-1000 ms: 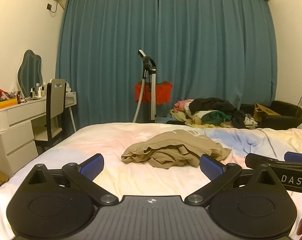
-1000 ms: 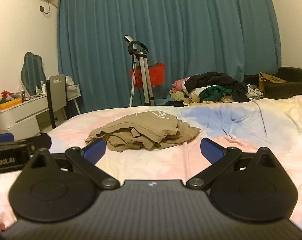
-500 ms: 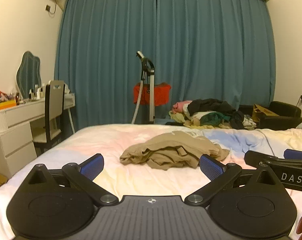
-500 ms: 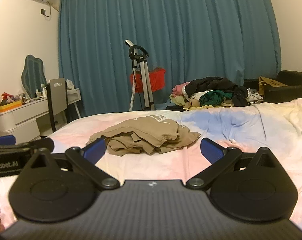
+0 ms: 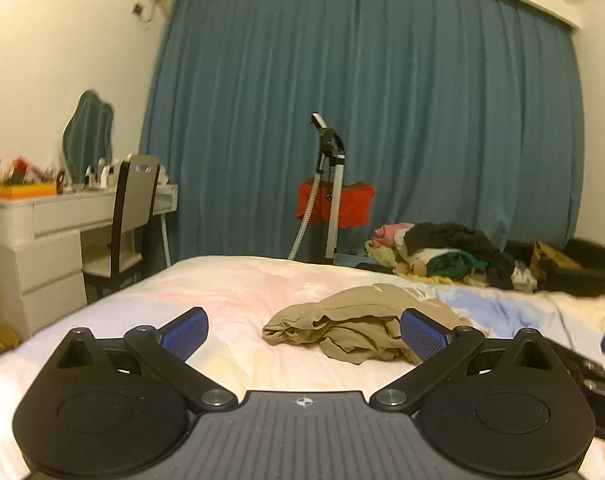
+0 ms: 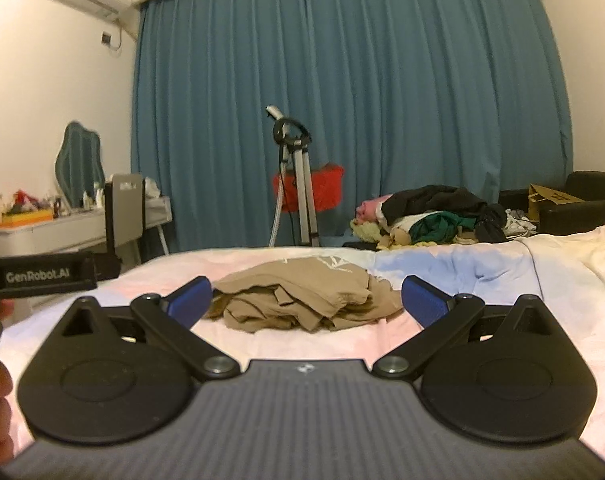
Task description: Fold clothes
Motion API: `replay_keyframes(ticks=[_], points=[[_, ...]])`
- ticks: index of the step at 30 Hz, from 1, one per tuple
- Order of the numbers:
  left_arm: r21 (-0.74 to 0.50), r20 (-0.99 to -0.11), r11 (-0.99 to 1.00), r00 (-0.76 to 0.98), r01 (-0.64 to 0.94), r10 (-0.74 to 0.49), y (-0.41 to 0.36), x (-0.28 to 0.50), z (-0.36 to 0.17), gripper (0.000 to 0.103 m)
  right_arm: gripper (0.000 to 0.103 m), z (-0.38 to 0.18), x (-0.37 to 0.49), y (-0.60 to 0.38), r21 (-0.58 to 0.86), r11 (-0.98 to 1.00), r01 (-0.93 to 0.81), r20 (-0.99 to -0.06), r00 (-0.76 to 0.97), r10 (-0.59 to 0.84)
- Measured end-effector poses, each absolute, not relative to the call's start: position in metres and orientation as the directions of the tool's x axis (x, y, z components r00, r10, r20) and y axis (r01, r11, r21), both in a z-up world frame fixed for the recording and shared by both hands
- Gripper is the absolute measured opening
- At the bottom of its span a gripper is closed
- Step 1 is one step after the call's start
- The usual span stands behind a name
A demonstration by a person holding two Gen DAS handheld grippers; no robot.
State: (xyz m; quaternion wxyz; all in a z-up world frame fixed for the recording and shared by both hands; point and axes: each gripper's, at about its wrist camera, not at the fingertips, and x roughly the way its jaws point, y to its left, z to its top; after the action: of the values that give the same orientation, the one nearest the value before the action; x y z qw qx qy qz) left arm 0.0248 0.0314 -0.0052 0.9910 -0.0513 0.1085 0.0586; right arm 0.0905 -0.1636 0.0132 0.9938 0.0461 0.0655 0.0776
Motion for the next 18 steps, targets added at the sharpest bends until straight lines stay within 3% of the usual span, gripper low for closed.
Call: replay_keyframes(ticks=[8, 14, 18], points=[[-0.116, -0.208, 0.975, 0.964, -0.191, 0.164, 0.055, 0.003, 0.010, 0.103, 0.103, 0.028, 0.082, -0.152, 0.124, 0.992, -0.026, -0.120, 0.992, 0.041], [-0.137, -0.205, 0.968, 0.962, -0.211, 0.181, 0.075, -0.003, 0.034, 0.103, 0.103, 0.043, 0.130, -0.125, 0.107, 0.994, -0.010, -0.244, 0.969, 0.036], [-0.095, -0.281, 0.978, 0.948, -0.183, 0.150, 0.083, 0.019, 0.034, 0.103, 0.097, 0.036, 0.164, -0.111, 0.078, 0.997, -0.025, -0.302, 0.952, 0.047]])
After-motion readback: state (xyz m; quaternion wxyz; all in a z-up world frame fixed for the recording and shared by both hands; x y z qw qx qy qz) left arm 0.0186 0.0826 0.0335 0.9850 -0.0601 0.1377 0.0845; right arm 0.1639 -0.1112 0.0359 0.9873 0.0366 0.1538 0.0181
